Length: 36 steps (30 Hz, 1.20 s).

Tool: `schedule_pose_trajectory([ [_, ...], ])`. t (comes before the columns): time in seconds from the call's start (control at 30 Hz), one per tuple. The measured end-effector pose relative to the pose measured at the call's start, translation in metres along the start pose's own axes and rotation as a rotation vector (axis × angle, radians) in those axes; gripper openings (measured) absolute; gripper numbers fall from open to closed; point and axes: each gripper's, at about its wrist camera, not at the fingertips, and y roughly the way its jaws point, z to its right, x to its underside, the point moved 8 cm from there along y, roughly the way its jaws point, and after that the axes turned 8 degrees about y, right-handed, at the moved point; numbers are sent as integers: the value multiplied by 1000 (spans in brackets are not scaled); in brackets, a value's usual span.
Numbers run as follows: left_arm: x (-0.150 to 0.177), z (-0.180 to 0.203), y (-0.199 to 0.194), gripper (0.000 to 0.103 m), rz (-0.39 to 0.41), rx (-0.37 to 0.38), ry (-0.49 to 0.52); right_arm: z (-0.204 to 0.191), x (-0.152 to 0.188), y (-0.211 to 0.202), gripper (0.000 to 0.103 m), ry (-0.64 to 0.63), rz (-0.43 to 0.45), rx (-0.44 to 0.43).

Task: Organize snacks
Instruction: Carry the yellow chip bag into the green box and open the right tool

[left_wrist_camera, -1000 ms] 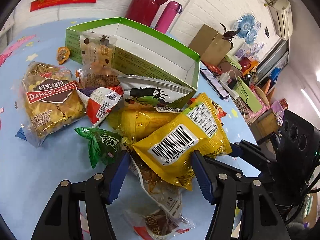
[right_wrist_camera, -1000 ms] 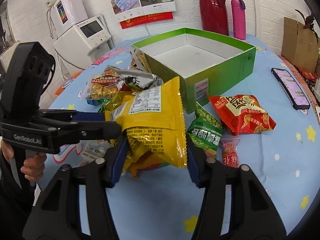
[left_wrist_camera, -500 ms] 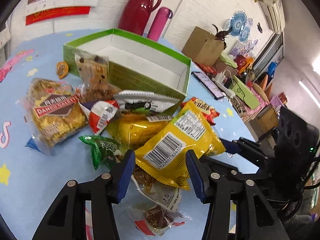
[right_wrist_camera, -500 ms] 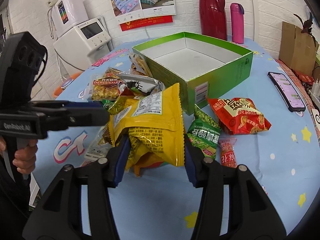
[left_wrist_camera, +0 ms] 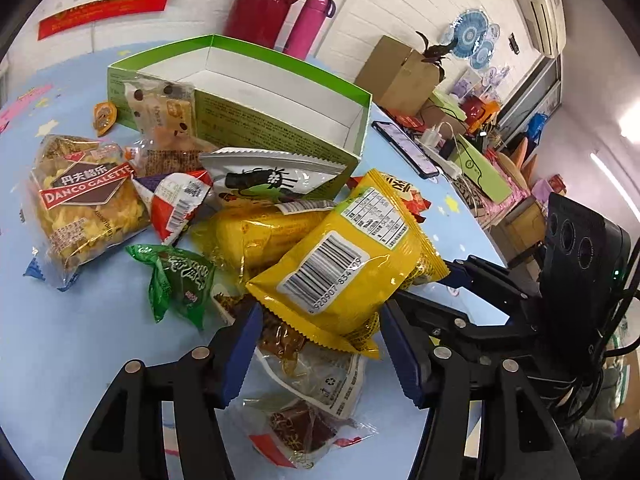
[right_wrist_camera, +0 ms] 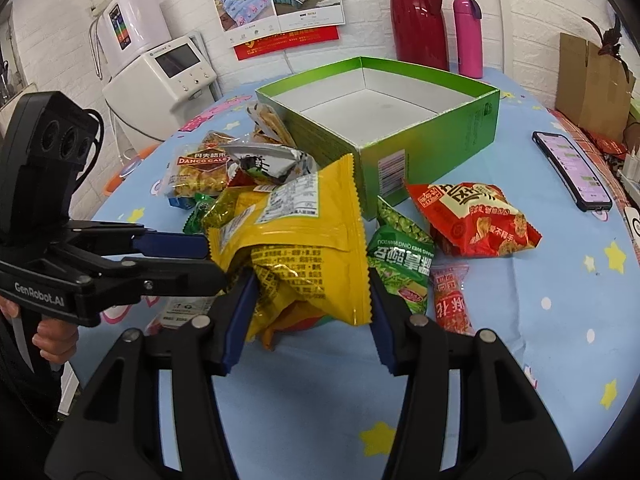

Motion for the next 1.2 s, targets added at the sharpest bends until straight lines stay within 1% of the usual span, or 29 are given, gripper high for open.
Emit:
schedule_pose_trajectory([
  [0.07, -6, 4, 4, 62, -1, -12, 24, 2, 1, 1, 56, 10, -1, -7],
  [0.17, -13, 7, 10, 62, 4, -20, 57, 6, 1, 0, 56, 20, 4, 11],
  [0.2, -14, 8, 11, 61, 3, -19, 63, 7, 1, -1, 56, 26, 7, 13],
  [0.23, -15, 9, 14, 58, -1, -8, 61, 8, 1, -1, 54, 27, 5, 24],
  [0.27, -16, 10, 16, 55, 0, 4, 57, 9, 0, 0, 51, 26, 2, 29],
  [0.3, -16, 12, 19, 49, 2, 15, 51, 7, 0, 0, 40, 26, -3, 28],
  [0.33, -18, 15, 22, 41, 6, 24, 41, 6, 0, 0, 31, 26, -3, 44],
  [0.37, -19, 17, 24, 34, 11, 21, 32, 3, 0, -1, 25, 15, 2, 61],
  [0.4, -19, 21, 24, 31, 14, 10, 34, -1, -2, -5, 19, 1, 21, 73],
  [0.43, -19, 26, 21, 30, 33, 8, 44, -4, -5, -12, 19, -20, 41, 105],
  [0.47, -21, 30, 14, 30, 56, 7, 56, -7, -8, -20, 19, -42, 66, 113],
  [0.6, -33, 43, -19, 30, 125, 6, 90, -20, -23, -47, 19, -65, 130, 57],
  [0.7, -58, 43, -36, 30, 168, -14, 119, -28, -47, -54, 19, -104, 185, 62],
  [0.8, -89, 36, -41, 30, 191, -24, 132, -29, -76, -49, 20, -112, 229, 67],
  [0.87, -106, 28, -36, 30, 190, -34, 128, -23, -92, -40, 20, -85, 234, 59],
  [0.97, -124, 14, -20, 30, 171, -41, 113, -11, -109, -20, 20, -59, 223, 74],
  [1.07, -130, -2, -1, 30, 131, -43, 78, 2, -116, -3, 21, -35, 200, 82],
  [1.2, -134, -13, 17, 30, 97, -63, 76, 15, -118, 13, 25, -22, 180, 94],
])
